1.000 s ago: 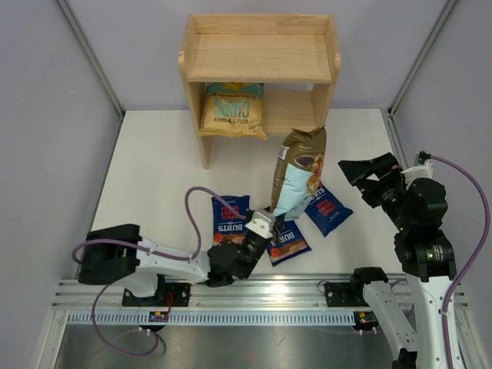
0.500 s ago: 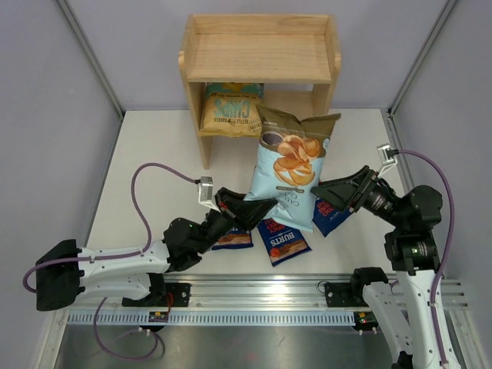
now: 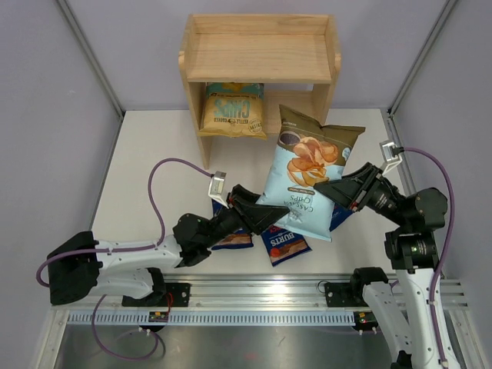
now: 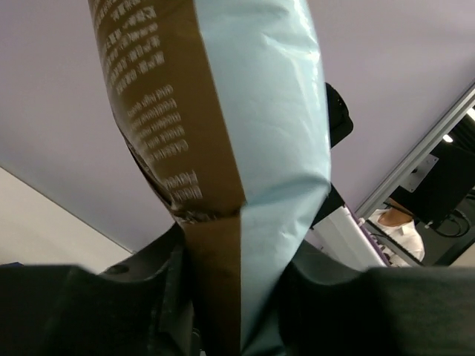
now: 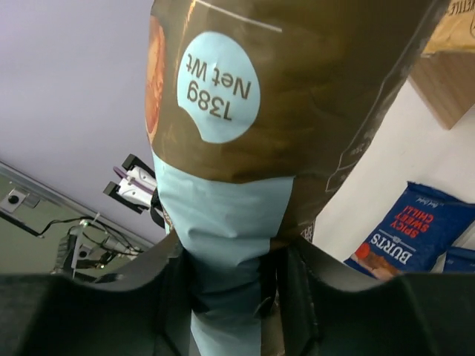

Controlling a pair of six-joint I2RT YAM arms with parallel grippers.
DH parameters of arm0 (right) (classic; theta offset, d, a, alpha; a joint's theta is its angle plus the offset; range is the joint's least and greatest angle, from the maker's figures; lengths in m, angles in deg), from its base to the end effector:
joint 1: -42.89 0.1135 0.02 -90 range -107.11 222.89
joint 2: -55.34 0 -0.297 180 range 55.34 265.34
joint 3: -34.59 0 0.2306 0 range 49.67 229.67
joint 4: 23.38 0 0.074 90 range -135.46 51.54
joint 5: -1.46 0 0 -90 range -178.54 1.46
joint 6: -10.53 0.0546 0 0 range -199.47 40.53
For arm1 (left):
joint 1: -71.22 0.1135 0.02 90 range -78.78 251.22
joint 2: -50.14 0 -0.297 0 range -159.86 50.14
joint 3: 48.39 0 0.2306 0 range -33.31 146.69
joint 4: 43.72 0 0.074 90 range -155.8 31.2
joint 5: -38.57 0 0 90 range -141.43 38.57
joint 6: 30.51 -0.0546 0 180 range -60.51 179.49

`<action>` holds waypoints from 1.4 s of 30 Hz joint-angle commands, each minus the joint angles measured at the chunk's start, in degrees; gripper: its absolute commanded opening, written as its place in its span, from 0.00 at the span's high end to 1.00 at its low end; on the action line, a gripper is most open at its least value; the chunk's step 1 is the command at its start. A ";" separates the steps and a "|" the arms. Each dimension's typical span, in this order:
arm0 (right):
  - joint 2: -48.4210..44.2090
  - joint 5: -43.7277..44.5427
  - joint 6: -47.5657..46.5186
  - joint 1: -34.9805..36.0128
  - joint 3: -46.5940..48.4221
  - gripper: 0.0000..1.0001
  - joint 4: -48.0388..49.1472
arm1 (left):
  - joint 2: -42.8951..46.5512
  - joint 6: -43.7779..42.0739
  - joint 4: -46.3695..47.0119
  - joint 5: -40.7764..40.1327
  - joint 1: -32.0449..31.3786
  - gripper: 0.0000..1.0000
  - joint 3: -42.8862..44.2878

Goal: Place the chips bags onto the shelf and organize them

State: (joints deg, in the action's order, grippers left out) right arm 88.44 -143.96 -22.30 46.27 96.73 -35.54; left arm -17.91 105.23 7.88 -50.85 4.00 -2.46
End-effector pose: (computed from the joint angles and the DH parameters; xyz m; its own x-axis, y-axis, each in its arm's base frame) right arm 0.0705 0.0492 0.4181 -0.5318 0.4463 -0.7197 -0.6881 0.2676 0.6745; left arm 0.0903 -0.2165 0.3654 -0.5297 -0.5881 -0.6111 0.7823 -0.0604 -0.6200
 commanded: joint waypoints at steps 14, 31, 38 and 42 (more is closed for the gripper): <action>-15.25 28.32 12.35 0.58 -11.38 0.80 13.44 | -2.16 2.70 1.95 -0.31 -1.51 0.01 3.95; -11.65 20.08 7.78 0.58 -2.58 0.79 -0.64 | -3.58 -4.60 -2.25 1.71 -1.69 0.15 11.16; -11.40 18.42 4.80 0.58 -1.46 0.72 -1.05 | -3.31 -3.29 -2.25 -2.06 -1.60 0.74 9.49; -11.31 20.43 0.06 0.58 -0.31 0.42 -6.42 | -3.14 -1.88 2.12 -4.53 -1.60 0.90 5.03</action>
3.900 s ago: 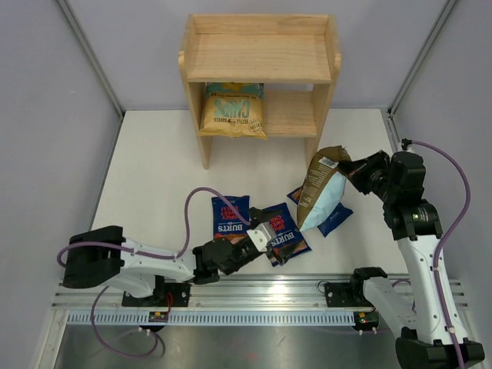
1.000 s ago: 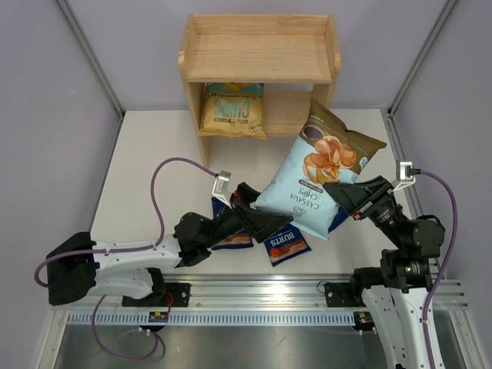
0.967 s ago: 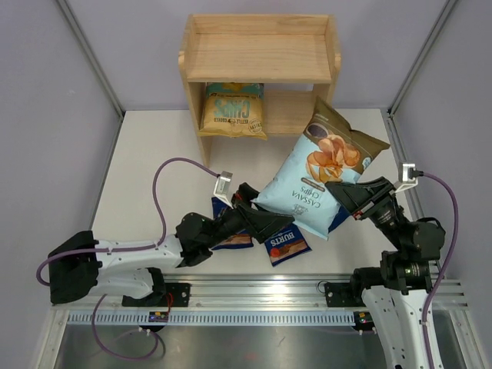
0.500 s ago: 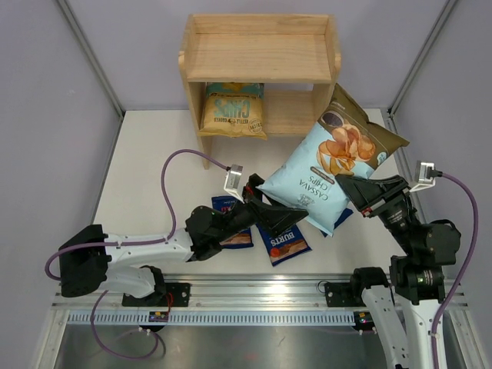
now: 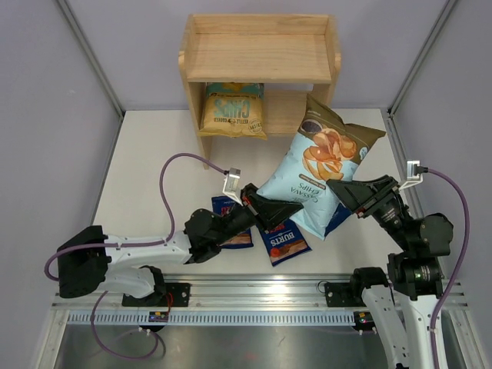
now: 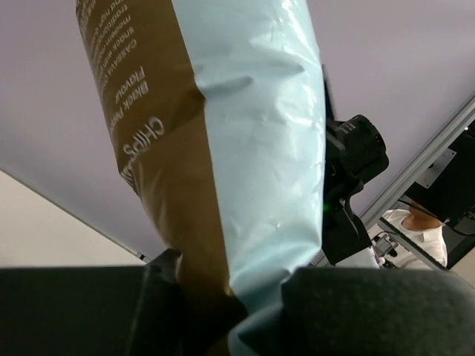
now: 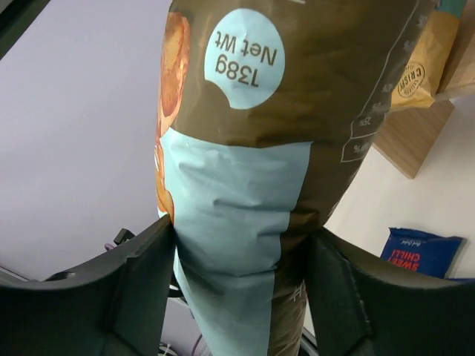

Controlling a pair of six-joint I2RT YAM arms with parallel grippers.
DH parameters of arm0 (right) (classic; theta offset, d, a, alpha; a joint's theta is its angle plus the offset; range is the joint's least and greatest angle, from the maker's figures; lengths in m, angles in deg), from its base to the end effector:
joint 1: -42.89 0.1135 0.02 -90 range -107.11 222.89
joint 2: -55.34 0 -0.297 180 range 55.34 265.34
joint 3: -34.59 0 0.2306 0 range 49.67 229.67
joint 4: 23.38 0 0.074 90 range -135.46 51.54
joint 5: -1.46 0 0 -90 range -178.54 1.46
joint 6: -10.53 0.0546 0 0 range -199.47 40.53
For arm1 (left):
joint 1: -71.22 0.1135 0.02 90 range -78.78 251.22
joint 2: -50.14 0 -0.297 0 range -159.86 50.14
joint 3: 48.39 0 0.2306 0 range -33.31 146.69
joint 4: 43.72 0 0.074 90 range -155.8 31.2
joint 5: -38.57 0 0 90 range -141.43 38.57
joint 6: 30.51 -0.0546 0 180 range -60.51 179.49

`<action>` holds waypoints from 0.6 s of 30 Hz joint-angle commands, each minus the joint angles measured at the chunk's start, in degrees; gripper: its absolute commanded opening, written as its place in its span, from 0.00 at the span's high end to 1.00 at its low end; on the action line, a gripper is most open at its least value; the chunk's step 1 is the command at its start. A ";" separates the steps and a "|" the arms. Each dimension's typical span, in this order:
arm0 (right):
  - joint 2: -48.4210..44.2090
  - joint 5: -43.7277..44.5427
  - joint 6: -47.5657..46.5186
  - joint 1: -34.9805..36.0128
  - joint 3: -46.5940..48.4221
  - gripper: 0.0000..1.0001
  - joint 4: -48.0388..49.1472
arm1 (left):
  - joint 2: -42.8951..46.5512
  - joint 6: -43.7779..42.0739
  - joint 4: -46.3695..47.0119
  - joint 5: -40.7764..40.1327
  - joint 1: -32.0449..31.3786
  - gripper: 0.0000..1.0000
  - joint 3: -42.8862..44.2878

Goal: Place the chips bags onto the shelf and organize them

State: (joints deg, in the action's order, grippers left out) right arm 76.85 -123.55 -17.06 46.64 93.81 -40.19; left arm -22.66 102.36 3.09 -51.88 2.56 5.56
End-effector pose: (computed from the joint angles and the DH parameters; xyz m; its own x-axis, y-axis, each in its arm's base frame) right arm 0.0349 0.0337 0.4058 -0.3566 0.7041 -0.6141 -0.5880 0.3416 0.7332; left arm 0.0965 -0.2457 0.3830 -0.5069 -0.5720 -0.6448 0.7969 -0.0257 -0.6036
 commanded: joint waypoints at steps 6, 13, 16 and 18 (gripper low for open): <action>0.28 4.50 -10.46 0.21 2.27 0.01 -7.84 | 1.60 0.20 15.53 -4.38 -0.24 0.97 -9.51; -1.48 17.65 -20.48 0.21 8.41 0.00 -24.26 | 5.63 1.86 10.47 -13.42 -0.15 0.96 -14.88; -1.83 25.13 -23.82 0.12 13.24 0.01 -33.57 | 7.57 2.31 3.95 -17.57 -0.07 0.97 -14.26; -1.48 27.08 -26.45 0.21 16.66 0.01 -38.33 | 8.19 1.51 3.24 -17.83 0.63 0.96 -13.74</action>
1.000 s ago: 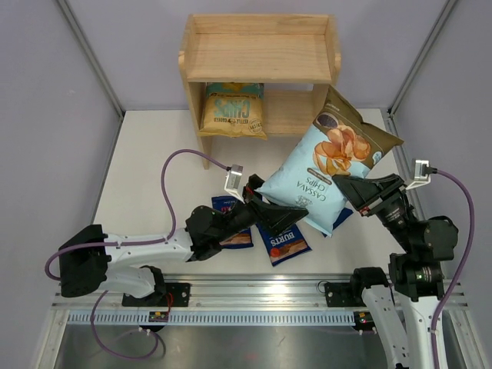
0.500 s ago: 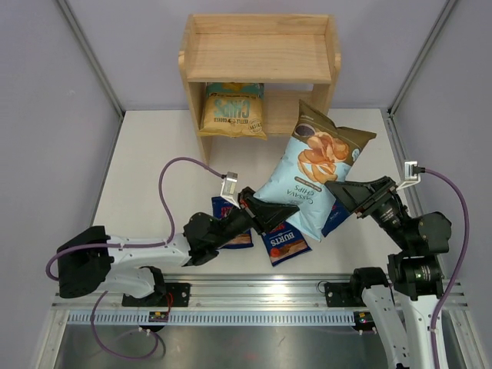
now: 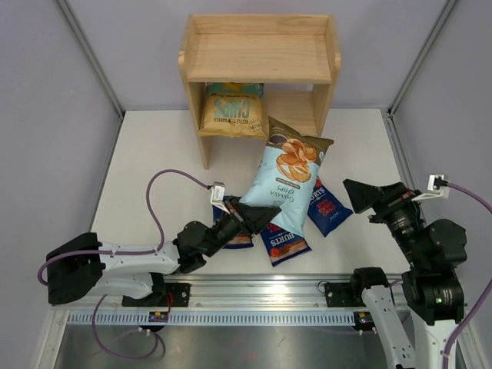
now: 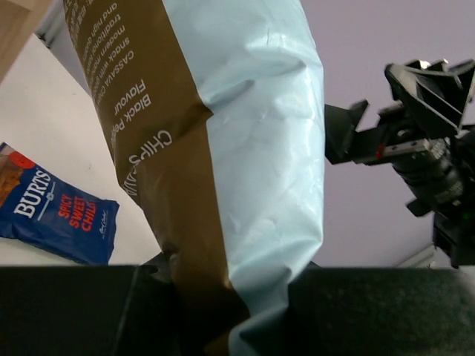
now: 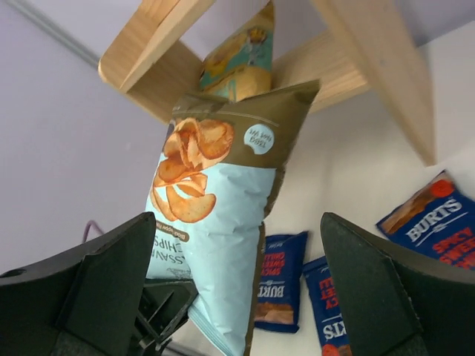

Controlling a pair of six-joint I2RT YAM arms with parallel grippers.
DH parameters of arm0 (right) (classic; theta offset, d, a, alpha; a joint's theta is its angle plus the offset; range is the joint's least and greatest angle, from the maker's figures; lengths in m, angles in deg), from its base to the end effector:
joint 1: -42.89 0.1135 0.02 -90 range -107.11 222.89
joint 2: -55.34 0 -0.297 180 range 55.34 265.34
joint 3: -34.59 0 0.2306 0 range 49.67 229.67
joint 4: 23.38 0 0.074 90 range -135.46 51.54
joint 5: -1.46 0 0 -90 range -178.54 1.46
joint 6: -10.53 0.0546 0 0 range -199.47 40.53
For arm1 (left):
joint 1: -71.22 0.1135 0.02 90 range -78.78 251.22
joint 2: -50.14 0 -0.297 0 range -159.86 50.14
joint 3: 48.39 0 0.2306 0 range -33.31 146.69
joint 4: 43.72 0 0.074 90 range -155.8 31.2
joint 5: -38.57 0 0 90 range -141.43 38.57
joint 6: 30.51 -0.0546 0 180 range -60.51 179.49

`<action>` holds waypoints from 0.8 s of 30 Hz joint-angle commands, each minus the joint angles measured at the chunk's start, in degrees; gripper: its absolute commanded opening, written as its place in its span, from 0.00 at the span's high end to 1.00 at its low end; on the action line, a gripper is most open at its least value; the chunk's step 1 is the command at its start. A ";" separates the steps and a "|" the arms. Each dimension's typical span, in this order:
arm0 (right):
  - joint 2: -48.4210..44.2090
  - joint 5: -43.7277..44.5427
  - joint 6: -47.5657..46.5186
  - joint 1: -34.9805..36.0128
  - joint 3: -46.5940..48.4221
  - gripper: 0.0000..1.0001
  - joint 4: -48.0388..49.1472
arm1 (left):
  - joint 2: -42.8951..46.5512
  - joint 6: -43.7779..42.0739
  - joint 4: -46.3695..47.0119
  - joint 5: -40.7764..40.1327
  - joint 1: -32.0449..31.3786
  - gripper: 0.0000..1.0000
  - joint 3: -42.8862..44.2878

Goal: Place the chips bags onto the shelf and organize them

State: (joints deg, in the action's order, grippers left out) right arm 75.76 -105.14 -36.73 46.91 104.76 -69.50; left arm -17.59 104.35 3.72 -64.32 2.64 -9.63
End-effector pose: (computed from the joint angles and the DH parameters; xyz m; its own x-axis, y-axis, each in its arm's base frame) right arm 0.0156 0.0167 0.4011 -0.1922 0.6385 -0.7452 -0.3011 0.6844 0.6640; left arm 0.0953 -0.2095 0.3170 -0.5036 -0.5991 -0.6225 0.6701 0.1839 -0.7191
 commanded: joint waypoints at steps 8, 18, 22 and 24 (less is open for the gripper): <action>-2.85 13.26 -8.90 -0.06 10.65 0.01 -15.09 | 2.25 3.39 -6.70 -6.36 6.00 0.97 9.00; -3.64 11.33 -7.85 -0.14 13.37 0.01 -15.97 | -10.21 6.99 -12.07 -8.65 12.84 0.97 23.24; -4.25 10.62 -7.76 -0.06 14.78 0.01 -16.23 | -15.93 8.05 -12.60 -7.07 15.22 0.98 29.13; -4.34 10.01 -8.20 -0.06 15.31 0.00 -16.32 | -17.96 7.17 -10.94 -6.89 15.93 0.98 31.68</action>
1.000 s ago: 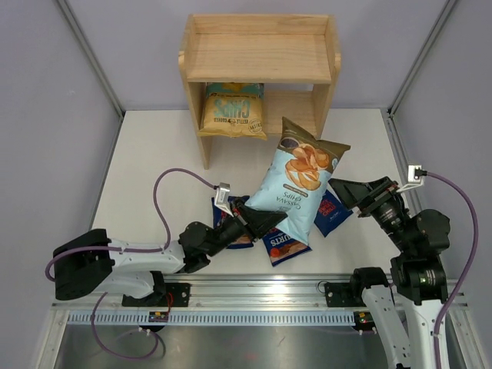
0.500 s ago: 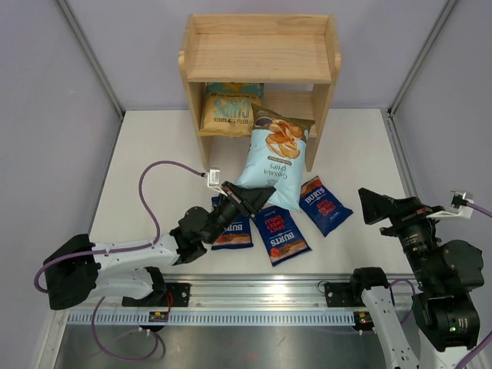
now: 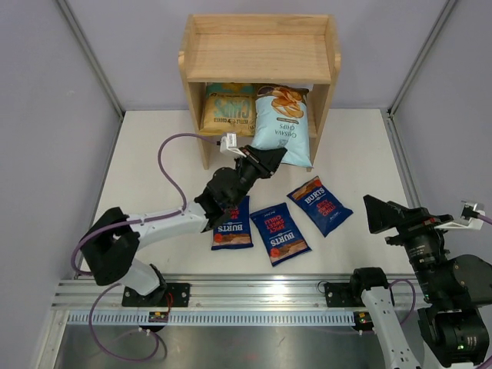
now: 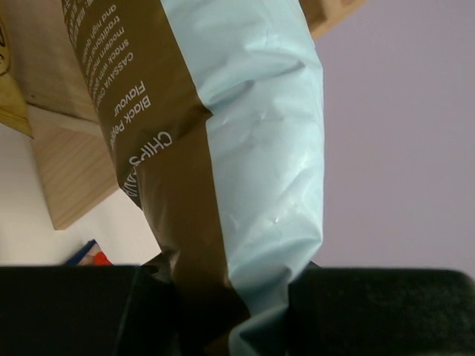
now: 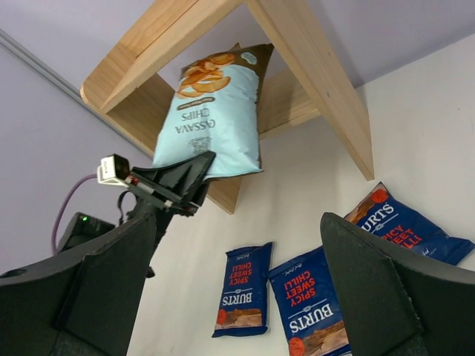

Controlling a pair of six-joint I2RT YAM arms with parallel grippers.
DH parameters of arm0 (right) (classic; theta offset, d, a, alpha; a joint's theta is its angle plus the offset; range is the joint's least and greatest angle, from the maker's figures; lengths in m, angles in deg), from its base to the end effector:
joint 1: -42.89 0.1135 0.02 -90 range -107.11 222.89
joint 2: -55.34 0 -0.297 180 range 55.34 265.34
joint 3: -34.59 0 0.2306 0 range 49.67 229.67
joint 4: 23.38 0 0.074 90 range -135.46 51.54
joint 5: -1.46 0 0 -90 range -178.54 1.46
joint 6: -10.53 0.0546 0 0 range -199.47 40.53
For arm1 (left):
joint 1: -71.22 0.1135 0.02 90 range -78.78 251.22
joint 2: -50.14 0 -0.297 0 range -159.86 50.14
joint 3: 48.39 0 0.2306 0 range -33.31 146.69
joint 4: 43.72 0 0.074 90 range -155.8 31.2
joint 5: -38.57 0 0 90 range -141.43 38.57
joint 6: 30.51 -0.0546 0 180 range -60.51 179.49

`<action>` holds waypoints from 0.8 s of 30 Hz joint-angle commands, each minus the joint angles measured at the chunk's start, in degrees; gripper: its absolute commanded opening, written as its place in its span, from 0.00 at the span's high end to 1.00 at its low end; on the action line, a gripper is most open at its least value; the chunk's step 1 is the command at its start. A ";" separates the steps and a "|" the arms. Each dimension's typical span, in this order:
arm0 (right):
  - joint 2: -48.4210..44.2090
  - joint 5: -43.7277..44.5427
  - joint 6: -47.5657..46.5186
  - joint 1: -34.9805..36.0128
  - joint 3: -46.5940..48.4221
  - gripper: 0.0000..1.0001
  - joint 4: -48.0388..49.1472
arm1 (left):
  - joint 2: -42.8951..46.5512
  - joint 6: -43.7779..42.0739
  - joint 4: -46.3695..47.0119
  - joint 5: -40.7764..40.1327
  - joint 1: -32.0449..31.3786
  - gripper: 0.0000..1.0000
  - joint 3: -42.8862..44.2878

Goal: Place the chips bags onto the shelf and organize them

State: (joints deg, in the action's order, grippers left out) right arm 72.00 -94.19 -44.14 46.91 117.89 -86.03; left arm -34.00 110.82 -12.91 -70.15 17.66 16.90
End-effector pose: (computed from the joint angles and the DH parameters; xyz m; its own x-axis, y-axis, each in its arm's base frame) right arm -0.0453 0.0022 0.4193 -0.0404 0.5741 -0.8178 -0.1770 0.8014 0.5713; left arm 0.2106 -0.2558 0.3605 -0.3724 -0.7406 -0.5593 0.4556 0.3792 -0.8054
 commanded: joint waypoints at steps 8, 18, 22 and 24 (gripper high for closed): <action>-1.28 -2.87 -0.97 -0.06 1.56 0.01 1.43 | -13.40 0.70 1.24 -0.61 4.07 0.98 18.76; -4.18 -8.50 3.51 1.26 -2.13 0.01 3.71 | -26.15 -0.53 -7.39 -1.32 7.77 0.94 35.30; -4.89 -9.64 4.65 1.96 -3.27 0.01 4.07 | -29.32 0.26 -10.37 3.06 9.61 0.91 39.08; -4.98 -9.99 4.83 1.97 -3.80 0.01 4.42 | -29.85 0.79 -11.34 5.87 10.49 0.90 40.05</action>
State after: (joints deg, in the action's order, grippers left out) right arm 67.67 -102.02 -40.57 48.33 114.81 -84.41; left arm -63.44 110.65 -25.83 -68.71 27.06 52.84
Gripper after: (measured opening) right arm 0.993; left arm 0.212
